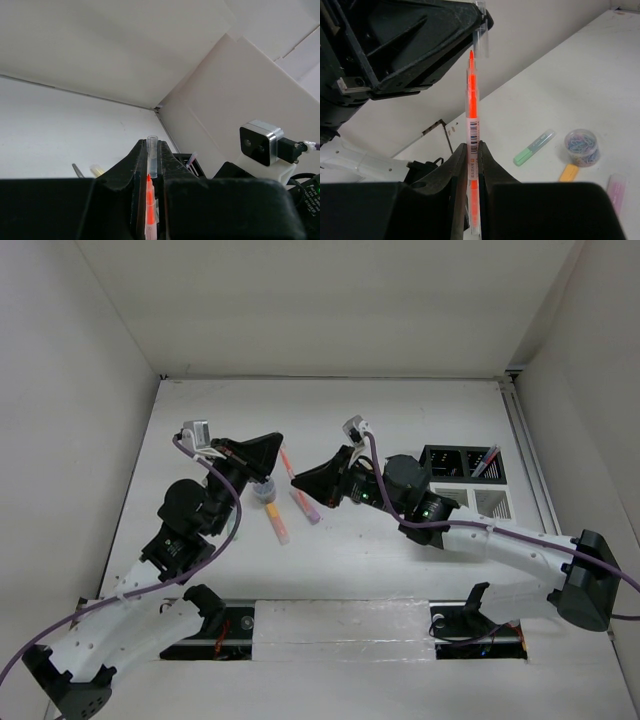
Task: Sort the stationery into containers
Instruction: Close the pen cap on the pen.
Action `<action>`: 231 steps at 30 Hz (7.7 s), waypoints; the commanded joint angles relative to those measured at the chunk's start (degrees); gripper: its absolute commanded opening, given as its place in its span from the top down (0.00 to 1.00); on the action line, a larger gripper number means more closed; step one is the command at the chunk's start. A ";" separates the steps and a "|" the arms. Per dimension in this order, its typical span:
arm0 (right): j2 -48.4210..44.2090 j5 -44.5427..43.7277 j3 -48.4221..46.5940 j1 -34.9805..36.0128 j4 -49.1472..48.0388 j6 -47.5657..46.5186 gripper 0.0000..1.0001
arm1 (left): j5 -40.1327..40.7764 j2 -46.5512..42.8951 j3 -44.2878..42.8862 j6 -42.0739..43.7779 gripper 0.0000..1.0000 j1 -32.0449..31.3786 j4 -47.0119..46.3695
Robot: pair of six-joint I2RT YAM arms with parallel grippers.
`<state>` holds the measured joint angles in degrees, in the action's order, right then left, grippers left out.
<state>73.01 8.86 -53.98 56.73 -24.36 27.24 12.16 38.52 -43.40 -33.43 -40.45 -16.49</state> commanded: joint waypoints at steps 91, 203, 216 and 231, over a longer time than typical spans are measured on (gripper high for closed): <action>0.20 -1.48 -4.48 1.54 2.66 -0.71 1.00 | 4.97 -2.05 0.24 0.30 1.00 -0.25 -3.11; 6.87 9.50 -24.95 -9.70 4.67 -1.24 1.00 | -10.05 5.60 4.73 1.35 1.00 -0.51 -6.01; 7.41 19.53 -27.76 -14.98 1.43 5.01 1.00 | -10.05 5.69 6.39 1.88 1.00 -0.51 -6.01; 8.02 21.81 -27.76 -14.98 -1.74 8.00 1.00 | -10.05 6.21 6.39 1.88 1.00 -0.51 -6.01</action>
<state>82.35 35.18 -75.18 43.59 -7.73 34.13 9.63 43.31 -39.77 -31.53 -39.51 -32.14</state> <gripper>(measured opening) 0.154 0.041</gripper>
